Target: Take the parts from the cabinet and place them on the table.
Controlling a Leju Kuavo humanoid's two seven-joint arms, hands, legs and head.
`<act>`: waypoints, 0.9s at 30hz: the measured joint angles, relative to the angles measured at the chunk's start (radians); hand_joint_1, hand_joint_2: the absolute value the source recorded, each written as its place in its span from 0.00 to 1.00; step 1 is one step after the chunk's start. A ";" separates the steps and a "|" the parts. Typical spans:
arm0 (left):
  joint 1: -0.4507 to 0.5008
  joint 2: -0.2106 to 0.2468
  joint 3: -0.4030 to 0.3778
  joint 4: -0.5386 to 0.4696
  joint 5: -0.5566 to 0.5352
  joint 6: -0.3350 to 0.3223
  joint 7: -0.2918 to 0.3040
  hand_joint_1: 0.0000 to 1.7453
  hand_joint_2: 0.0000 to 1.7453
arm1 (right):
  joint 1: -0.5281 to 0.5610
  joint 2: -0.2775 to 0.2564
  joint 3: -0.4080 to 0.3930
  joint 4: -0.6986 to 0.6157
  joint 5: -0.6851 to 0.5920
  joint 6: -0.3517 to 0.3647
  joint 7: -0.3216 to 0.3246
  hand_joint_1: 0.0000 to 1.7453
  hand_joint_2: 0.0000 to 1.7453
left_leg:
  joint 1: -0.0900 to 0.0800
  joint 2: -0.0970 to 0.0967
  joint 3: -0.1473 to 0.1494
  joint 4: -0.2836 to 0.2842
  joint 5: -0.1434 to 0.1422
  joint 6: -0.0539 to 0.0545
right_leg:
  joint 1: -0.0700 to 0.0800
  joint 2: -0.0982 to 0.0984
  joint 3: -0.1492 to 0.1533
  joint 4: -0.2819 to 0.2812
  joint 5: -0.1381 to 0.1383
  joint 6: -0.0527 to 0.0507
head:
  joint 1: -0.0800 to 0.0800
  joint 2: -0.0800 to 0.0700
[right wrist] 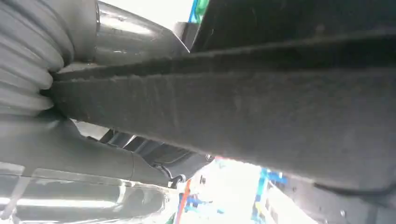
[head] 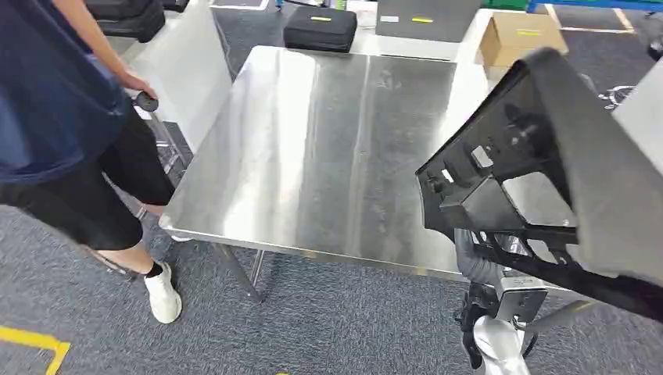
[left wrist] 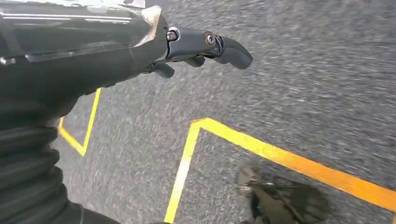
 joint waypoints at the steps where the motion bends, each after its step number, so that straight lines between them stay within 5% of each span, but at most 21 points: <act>1: 0.000 0.001 0.000 0.000 0.000 0.000 0.000 0.00 1.00 | 0.000 0.000 0.000 0.000 0.000 0.000 0.000 1.00 1.00 | 0.005 -0.053 0.015 -0.044 0.015 0.005 | -0.001 0.008 0.000 0.000 -0.001 0.001 | 0.000 0.000; 2: 0.000 0.001 0.000 0.000 0.000 0.000 0.000 0.00 1.00 | -0.002 0.000 0.001 0.001 -0.001 0.000 0.000 1.00 1.00 | 0.002 -0.062 0.009 -0.063 -0.032 0.009 | 0.004 0.020 -0.008 0.003 0.001 0.009 | 0.001 0.000; 5: 0.001 0.002 0.000 0.000 0.003 0.001 0.003 0.00 1.00 | 0.001 0.000 0.002 0.001 -0.002 0.000 0.000 1.00 1.00 | -0.006 -0.040 0.026 -0.063 0.003 0.028 | 0.000 0.052 -0.016 -0.003 0.002 0.032 | -0.001 0.000; 6: -0.001 -0.001 0.000 0.000 0.003 0.001 0.003 0.00 1.00 | 0.000 -0.002 0.002 0.001 -0.002 0.000 0.000 1.00 1.00 | 0.005 -0.022 0.033 -0.076 0.012 0.040 | 0.008 0.041 -0.024 0.004 -0.003 0.036 | -0.002 0.000; 7: -0.002 -0.001 0.000 0.000 0.003 0.004 0.003 0.00 1.00 | -0.002 -0.003 0.002 0.001 -0.002 0.000 -0.001 1.00 1.00 | 0.001 -0.017 0.039 -0.082 0.013 0.042 | 0.008 -0.014 -0.033 0.025 -0.013 0.038 | 0.001 0.000; 8: -0.002 0.000 0.000 0.000 0.003 0.004 0.003 0.00 1.00 | -0.009 -0.002 0.002 0.002 -0.002 0.001 -0.001 1.00 1.00 | 0.001 -0.006 0.041 -0.082 0.012 0.049 | 0.010 -0.046 -0.063 0.083 -0.041 0.035 | 0.010 0.000; 10: -0.002 -0.001 0.000 0.000 0.003 0.007 0.003 0.00 1.00 | -0.012 -0.002 0.006 0.005 0.004 0.005 -0.006 1.00 1.00 | -0.002 0.012 0.040 -0.082 0.010 0.051 | 0.007 -0.062 -0.147 0.244 -0.101 0.031 | 0.010 0.000; 12: -0.002 -0.001 0.000 0.000 0.006 0.009 0.003 0.00 1.00 | -0.012 -0.002 0.007 0.011 0.007 0.017 -0.008 1.00 1.00 | -0.001 0.021 0.040 -0.082 0.007 0.052 | 0.003 -0.064 -0.186 0.316 -0.111 0.041 | 0.010 0.000; 13: -0.002 -0.002 0.000 0.000 0.006 0.010 0.003 0.00 1.00 | -0.013 -0.003 0.008 0.013 0.007 0.024 -0.009 1.00 1.00 | 0.000 0.024 0.041 -0.082 0.006 0.050 | 0.000 -0.065 -0.167 0.276 -0.089 0.052 | 0.010 0.000; 15: -0.002 -0.003 0.000 0.000 0.006 0.010 0.003 0.00 1.00 | -0.018 -0.005 0.016 0.016 0.008 0.041 -0.013 1.00 1.00 | 0.002 0.025 0.047 -0.082 0.002 0.044 | -0.003 -0.071 -0.071 0.096 -0.021 0.072 | 0.011 0.000; 16: -0.002 -0.003 0.000 0.000 0.006 0.011 0.003 0.00 1.00 | -0.021 -0.008 0.022 0.018 0.007 0.052 -0.017 1.00 1.00 | -0.001 0.025 0.050 -0.082 -0.001 0.039 | -0.004 -0.081 -0.021 0.006 0.001 0.074 | 0.012 0.000; 18: -0.002 -0.003 0.000 0.000 0.000 0.011 0.000 0.00 1.00 | -0.026 -0.008 0.037 0.021 0.001 0.085 -0.032 1.00 1.00 | -0.009 0.024 0.050 -0.079 -0.006 0.028 | 0.002 -0.077 -0.012 -0.007 0.007 0.050 | 0.013 0.000; 20: -0.002 -0.002 0.000 0.000 -0.005 0.011 -0.003 0.00 1.00 | -0.025 -0.013 0.055 0.026 0.001 0.112 -0.049 1.00 1.00 | -0.009 0.024 0.049 -0.077 -0.004 0.055 | -0.002 -0.076 -0.012 -0.008 0.009 0.048 | 0.013 0.000; 24: -0.002 0.000 -0.001 0.000 -0.016 0.004 -0.014 0.00 1.00 | -0.027 -0.011 0.102 0.039 0.007 0.134 -0.066 1.00 1.00 | -0.007 0.025 0.057 -0.090 -0.003 0.052 | 0.004 -0.074 -0.011 -0.008 0.006 0.042 | 0.013 0.000; 27: -0.002 0.002 -0.003 0.000 -0.023 -0.002 -0.018 0.00 1.00 | -0.032 -0.006 0.133 0.051 0.008 0.135 -0.068 1.00 1.00 | -0.007 0.025 0.060 -0.097 0.000 0.035 | 0.006 -0.074 -0.012 -0.008 0.005 0.035 | 0.013 0.000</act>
